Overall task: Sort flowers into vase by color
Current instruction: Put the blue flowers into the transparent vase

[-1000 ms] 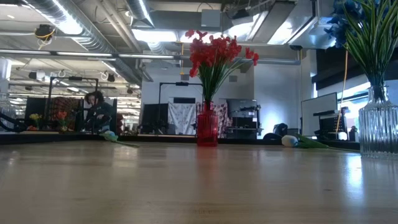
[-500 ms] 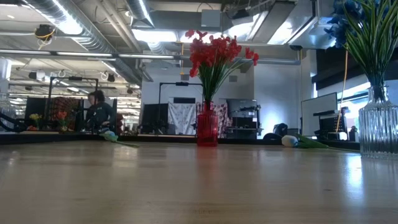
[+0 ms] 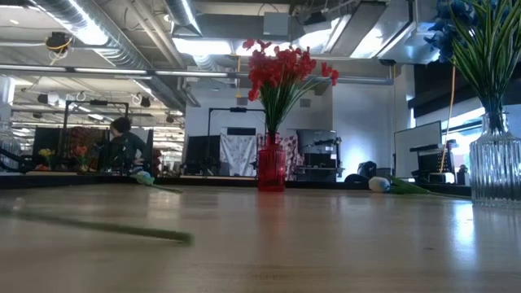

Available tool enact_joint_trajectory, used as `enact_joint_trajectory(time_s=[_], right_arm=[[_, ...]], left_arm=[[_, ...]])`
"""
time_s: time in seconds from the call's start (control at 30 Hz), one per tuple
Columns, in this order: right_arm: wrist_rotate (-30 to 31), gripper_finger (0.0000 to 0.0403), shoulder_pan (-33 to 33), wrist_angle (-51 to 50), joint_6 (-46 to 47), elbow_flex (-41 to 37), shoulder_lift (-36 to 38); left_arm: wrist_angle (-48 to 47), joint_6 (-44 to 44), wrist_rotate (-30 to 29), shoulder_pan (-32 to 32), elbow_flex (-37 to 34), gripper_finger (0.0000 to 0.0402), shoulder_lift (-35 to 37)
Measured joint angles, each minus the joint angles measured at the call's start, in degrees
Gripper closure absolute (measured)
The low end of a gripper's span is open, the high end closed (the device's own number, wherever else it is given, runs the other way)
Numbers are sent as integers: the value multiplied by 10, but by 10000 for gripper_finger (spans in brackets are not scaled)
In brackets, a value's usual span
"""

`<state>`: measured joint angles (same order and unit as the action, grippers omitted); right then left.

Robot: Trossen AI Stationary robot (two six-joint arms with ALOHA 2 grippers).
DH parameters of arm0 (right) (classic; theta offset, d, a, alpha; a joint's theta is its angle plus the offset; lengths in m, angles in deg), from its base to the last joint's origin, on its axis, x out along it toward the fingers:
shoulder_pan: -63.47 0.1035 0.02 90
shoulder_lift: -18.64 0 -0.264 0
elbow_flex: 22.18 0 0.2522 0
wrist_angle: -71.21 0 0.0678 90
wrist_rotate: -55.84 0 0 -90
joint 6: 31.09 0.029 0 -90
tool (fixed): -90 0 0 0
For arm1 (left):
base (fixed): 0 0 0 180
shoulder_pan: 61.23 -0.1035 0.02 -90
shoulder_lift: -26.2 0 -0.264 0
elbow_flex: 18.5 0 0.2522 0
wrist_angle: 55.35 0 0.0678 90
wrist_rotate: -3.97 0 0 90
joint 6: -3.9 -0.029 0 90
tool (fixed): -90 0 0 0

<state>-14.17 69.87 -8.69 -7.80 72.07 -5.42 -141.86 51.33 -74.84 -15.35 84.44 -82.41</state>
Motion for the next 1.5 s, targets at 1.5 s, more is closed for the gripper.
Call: enact_joint_trajectory(time_s=[1.5], right_arm=[[-290, 224, 0, 322, 521, 97, -520]], left_arm=[[304, -1000, -705, -264, 282, 394, 22]])
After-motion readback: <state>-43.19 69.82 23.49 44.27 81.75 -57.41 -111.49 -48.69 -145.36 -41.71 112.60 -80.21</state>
